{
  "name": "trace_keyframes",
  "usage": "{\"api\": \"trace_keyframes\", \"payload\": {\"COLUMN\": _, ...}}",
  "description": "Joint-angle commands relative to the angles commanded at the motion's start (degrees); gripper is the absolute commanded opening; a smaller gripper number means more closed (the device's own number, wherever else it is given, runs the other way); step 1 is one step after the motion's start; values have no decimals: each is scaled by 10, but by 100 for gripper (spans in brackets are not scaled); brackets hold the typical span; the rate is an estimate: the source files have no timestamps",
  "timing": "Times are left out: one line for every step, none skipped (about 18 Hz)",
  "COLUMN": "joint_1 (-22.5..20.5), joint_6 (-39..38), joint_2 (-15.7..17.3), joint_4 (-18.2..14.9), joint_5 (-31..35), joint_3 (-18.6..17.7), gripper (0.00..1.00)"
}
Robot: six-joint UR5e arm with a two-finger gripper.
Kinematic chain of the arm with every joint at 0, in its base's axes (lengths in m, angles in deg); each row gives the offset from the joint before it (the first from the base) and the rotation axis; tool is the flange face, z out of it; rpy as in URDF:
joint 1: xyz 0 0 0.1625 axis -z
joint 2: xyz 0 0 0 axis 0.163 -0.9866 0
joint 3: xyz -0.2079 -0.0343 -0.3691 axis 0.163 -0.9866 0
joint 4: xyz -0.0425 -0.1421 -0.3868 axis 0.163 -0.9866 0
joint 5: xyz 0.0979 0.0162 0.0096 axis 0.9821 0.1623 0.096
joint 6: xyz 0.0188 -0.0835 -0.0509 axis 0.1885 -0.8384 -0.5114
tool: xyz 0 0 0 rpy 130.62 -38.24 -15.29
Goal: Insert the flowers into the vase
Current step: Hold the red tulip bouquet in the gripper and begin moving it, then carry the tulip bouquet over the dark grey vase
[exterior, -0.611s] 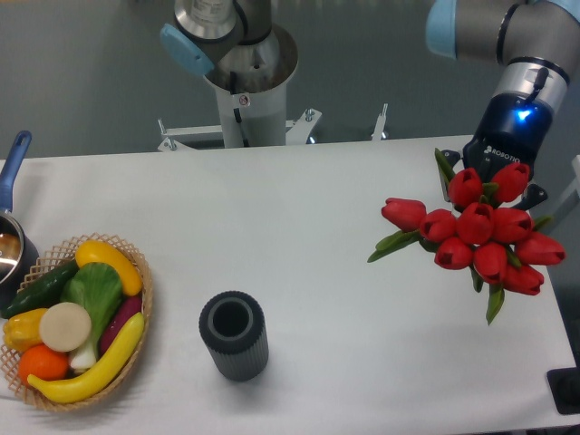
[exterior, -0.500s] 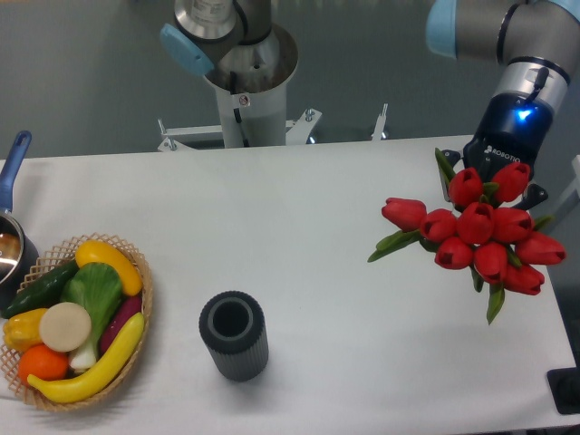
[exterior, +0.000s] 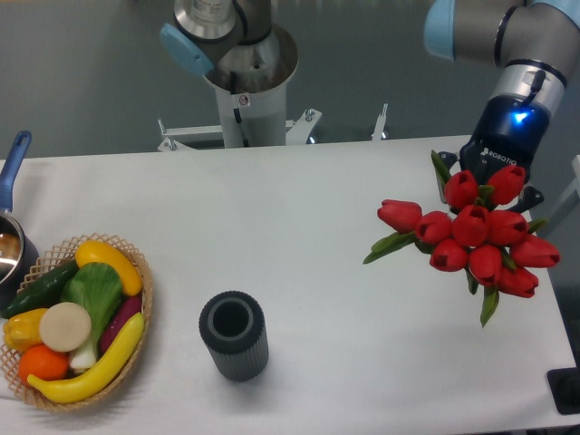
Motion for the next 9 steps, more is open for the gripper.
{"api": "trace_keyframes", "payload": {"joint_1": 2, "joint_6": 0, "joint_2": -1, "joint_4": 0, "joint_5": 0, "joint_3": -1, "gripper": 15}}
{"api": "trace_keyframes", "payload": {"joint_1": 3, "joint_6": 0, "joint_2": -1, "joint_4": 0, "joint_5": 0, "joint_3": -1, "gripper": 15}}
{"api": "trace_keyframes", "payload": {"joint_1": 6, "joint_6": 0, "joint_2": -2, "joint_4": 0, "joint_5": 1, "joint_3": -2, "gripper": 15}}
{"api": "trace_keyframes", "payload": {"joint_1": 11, "joint_6": 1, "joint_2": -3, "joint_4": 0, "joint_5": 1, "joint_3": -2, "gripper": 15}}
{"api": "trace_keyframes", "payload": {"joint_1": 13, "joint_6": 1, "joint_2": -5, "joint_4": 1, "joint_5": 1, "joint_3": -2, "gripper": 15}}
{"api": "trace_keyframes", "payload": {"joint_1": 19, "joint_6": 1, "joint_2": -6, "joint_4": 2, "joint_5": 1, "joint_3": -1, "gripper": 15}}
{"api": "trace_keyframes", "payload": {"joint_1": 24, "joint_6": 1, "joint_2": -7, "joint_4": 6, "joint_5": 1, "joint_3": -1, "gripper": 15}}
{"api": "trace_keyframes", "payload": {"joint_1": 25, "joint_6": 1, "joint_2": -11, "joint_4": 12, "joint_5": 1, "joint_3": -1, "gripper": 15}}
{"api": "trace_keyframes", "payload": {"joint_1": 28, "joint_6": 1, "joint_2": -17, "joint_4": 18, "joint_5": 0, "joint_3": -1, "gripper": 15}}
